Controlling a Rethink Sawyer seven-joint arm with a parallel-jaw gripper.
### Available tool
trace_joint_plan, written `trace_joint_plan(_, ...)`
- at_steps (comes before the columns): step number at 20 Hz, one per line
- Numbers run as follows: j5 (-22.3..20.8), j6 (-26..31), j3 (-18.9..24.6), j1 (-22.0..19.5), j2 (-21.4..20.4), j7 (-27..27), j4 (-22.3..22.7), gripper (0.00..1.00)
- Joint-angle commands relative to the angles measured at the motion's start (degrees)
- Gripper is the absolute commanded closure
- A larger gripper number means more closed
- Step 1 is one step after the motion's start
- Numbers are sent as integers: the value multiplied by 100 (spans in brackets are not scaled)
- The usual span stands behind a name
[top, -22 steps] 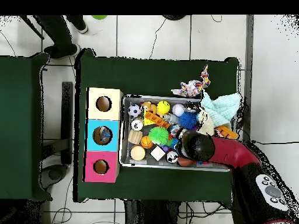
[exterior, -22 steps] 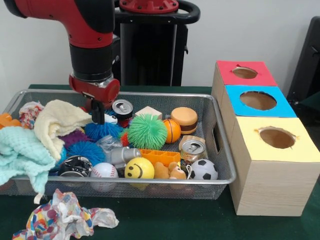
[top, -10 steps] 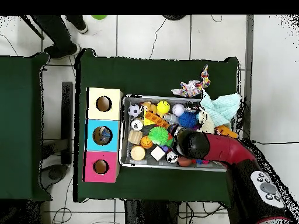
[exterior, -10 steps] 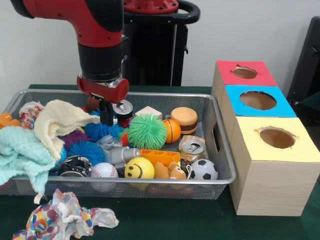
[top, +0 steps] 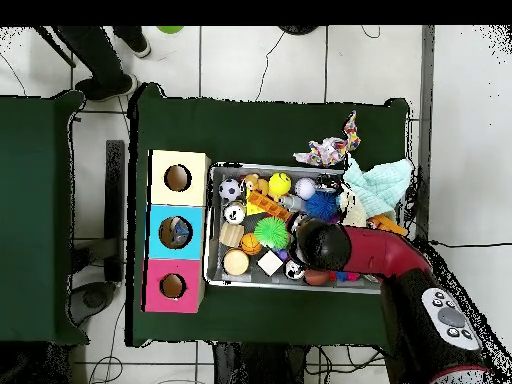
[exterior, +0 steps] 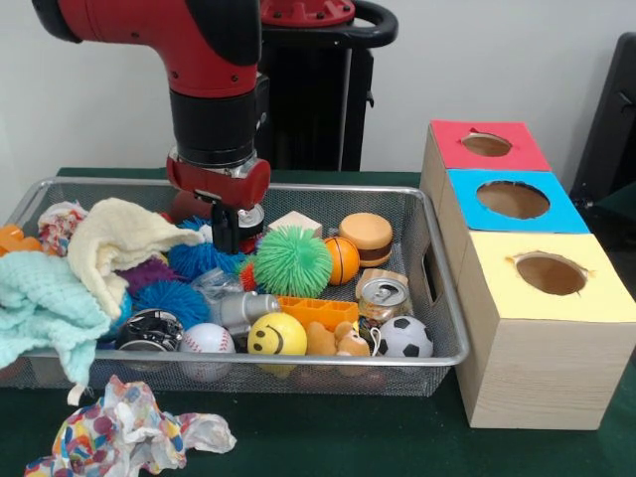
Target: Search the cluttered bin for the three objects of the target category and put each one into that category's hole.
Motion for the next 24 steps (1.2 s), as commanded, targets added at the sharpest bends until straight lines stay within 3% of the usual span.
trace_joint_plan(1, -510, -251, 326, 25, 287, -453, 142, 100)
trace_joint_plan(2, -577, -230, 341, 9, 288, -434, 144, 0)
trace_joint_plan(12, -689, -92, 116, 106, 422, -202, 87, 0)
trace_joint_plan(18, -828, -400, -28, 104, 556, -58, 234, 0)
trace_joint_plan(24, -1011, -773, -129, 58, 972, 47, 124, 0)
